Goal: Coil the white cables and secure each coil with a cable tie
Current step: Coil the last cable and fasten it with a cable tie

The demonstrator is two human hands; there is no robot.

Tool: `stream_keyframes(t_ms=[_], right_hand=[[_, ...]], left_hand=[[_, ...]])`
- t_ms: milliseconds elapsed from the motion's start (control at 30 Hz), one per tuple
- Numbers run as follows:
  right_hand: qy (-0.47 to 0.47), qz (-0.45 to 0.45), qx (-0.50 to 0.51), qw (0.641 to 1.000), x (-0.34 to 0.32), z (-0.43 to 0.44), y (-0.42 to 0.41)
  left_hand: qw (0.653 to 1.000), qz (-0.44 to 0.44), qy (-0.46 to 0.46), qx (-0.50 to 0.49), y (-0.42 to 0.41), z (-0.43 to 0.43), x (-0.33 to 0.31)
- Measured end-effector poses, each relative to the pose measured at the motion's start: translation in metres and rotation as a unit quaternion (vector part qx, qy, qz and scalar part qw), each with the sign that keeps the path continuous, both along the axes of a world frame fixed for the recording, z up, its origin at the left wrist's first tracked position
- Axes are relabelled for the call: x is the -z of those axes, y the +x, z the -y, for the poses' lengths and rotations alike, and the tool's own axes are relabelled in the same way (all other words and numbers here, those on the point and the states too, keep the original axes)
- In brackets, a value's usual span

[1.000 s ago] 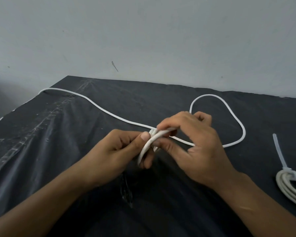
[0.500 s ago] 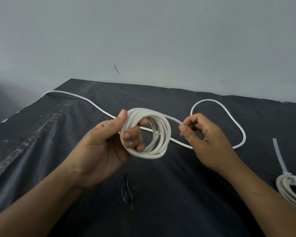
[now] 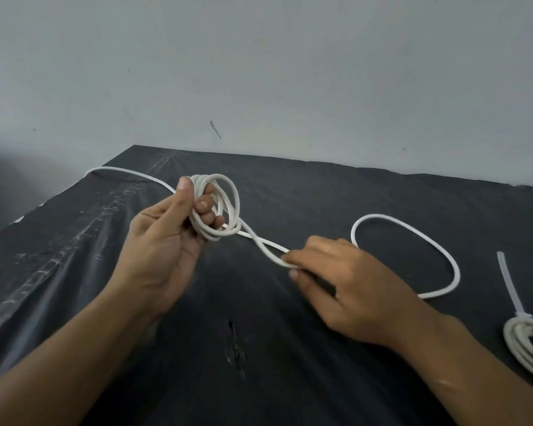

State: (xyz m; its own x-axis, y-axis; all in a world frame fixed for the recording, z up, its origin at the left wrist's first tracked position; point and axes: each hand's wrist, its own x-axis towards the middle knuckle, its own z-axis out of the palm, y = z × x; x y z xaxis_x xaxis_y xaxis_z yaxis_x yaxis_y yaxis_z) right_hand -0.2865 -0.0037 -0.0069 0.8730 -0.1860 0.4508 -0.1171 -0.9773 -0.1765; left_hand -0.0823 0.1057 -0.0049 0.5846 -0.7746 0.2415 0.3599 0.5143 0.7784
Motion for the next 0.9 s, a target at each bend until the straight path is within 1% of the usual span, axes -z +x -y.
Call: stream_keyframes(t_ms=[67,100,133,200,233,267,300,400,433,500,567,633,733,833,900], right_hand=[[-0.041,0.002,-0.037,0.998,0.0,-0.012,0.006],[-0.056,0.004,-0.053,0.997,0.0,-0.016,0.008],[-0.074,0.006,-0.067,0.995,0.0,-0.018,0.009],[-0.108,0.019,-0.089,0.99,-0.002,-0.02,0.011],[-0.117,0.034,-0.096,0.988,-0.003,-0.02,0.011],[-0.118,0.057,-0.099,0.986,-0.004,-0.019,0.01],[-0.116,0.086,-0.098,0.985,-0.005,-0.018,0.009],[-0.11,0.178,-0.068,0.976,-0.011,-0.014,0.005],[-0.099,0.2,-0.054,0.973,-0.012,-0.013,0.003],[-0.056,0.239,-0.03,0.969,-0.014,-0.012,0.002],[0.027,0.267,-0.013,0.963,-0.013,-0.011,0.003],[0.12,0.274,-0.017,0.954,-0.013,-0.007,0.003],[0.222,0.251,-0.037,0.941,-0.013,-0.003,0.002],[0.296,0.223,-0.04,0.928,-0.012,-0.003,0.001],[0.31,0.234,-0.02,0.921,-0.011,-0.003,0.0]], left_hand=[[0.998,0.048,0.019,-0.036,-0.004,0.001,0.003],[0.993,0.092,0.035,-0.058,-0.008,0.0,0.006],[0.982,0.157,0.058,-0.082,-0.011,0.0,0.008],[0.934,0.323,0.099,-0.113,-0.02,-0.002,0.013],[0.909,0.387,0.109,-0.109,-0.025,-0.003,0.014],[0.894,0.421,0.119,-0.093,-0.03,-0.004,0.015],[0.889,0.434,0.127,-0.065,-0.034,-0.005,0.016],[0.884,0.441,0.152,0.015,-0.039,-0.006,0.015],[0.887,0.433,0.152,0.04,-0.04,-0.007,0.014],[0.905,0.39,0.142,0.094,-0.038,-0.009,0.012],[0.926,0.323,0.124,0.155,-0.037,-0.01,0.011],[0.936,0.261,0.106,0.212,-0.038,-0.011,0.011],[0.936,0.194,0.082,0.281,-0.041,-0.012,0.009],[0.935,0.156,0.095,0.302,-0.04,-0.012,0.008],[0.937,0.153,0.104,0.296,-0.038,-0.011,0.007]])
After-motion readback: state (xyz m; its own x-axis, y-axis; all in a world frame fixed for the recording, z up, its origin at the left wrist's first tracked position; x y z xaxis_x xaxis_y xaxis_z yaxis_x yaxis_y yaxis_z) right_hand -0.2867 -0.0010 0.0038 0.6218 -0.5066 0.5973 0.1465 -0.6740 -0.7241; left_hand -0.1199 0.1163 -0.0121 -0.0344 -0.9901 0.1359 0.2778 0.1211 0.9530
